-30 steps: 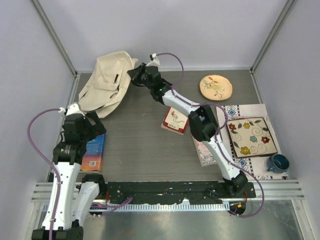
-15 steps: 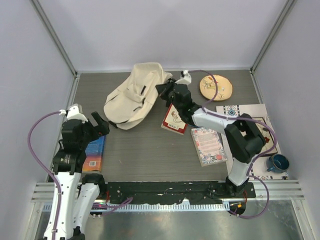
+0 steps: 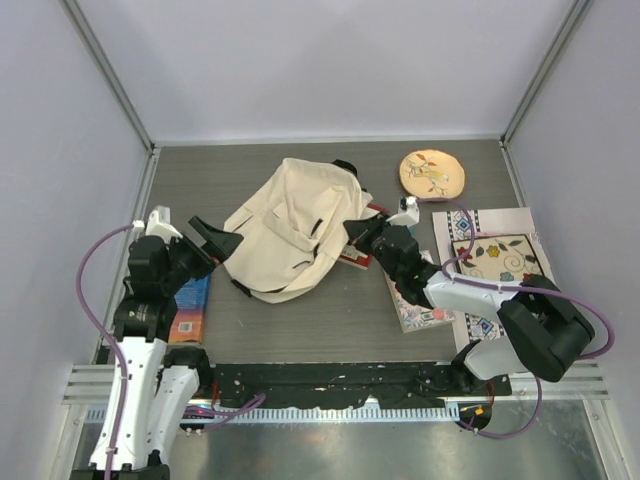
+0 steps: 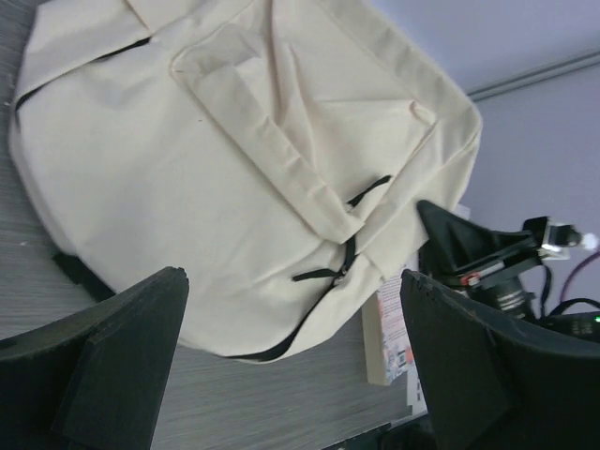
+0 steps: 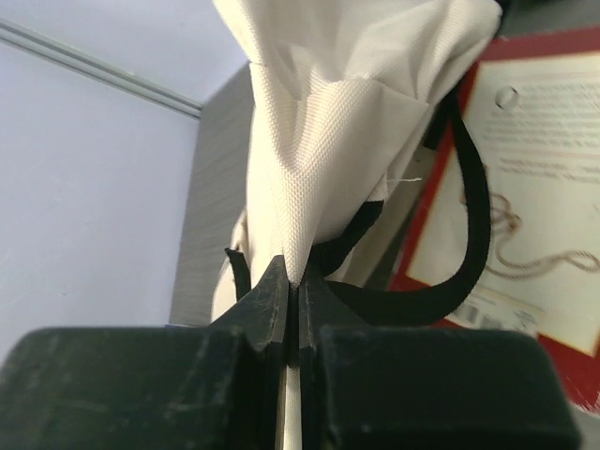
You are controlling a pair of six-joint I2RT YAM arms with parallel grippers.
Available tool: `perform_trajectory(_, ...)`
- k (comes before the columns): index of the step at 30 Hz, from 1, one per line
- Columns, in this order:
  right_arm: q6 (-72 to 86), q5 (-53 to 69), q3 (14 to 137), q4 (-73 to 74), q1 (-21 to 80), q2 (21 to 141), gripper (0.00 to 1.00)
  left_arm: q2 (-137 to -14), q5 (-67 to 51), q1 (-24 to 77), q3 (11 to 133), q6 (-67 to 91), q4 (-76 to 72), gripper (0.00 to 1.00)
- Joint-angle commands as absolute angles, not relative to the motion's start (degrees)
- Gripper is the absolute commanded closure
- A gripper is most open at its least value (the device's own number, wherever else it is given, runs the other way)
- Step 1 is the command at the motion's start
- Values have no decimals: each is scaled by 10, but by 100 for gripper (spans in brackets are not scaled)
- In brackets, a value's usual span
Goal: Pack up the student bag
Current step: Move the student bag to the center of the board.
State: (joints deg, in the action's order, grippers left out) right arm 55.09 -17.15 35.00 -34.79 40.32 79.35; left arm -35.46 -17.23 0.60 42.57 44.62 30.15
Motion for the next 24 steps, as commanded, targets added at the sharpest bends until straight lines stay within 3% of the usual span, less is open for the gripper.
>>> perform_trajectory(1,584,-219,318,-442,427,773,99,-307,-232,3,368,541,186,1)
perform_trajectory(6,600,-268,274,-460,445,773,99,-321,-197,29,361,535,206,0)
perform_trajectory(9,613,-288,259,-459,448,772,99,-336,-133,95,358,532,235,0)
perform_trajectory(13,613,-326,249,-458,449,773,99,-401,44,291,379,554,248,0)
perform_trajectory(18,610,-337,236,-474,451,778,99,-517,191,431,413,615,231,0)
perform_trajectory(24,612,-343,186,-561,455,802,99,-587,186,483,392,698,128,0)
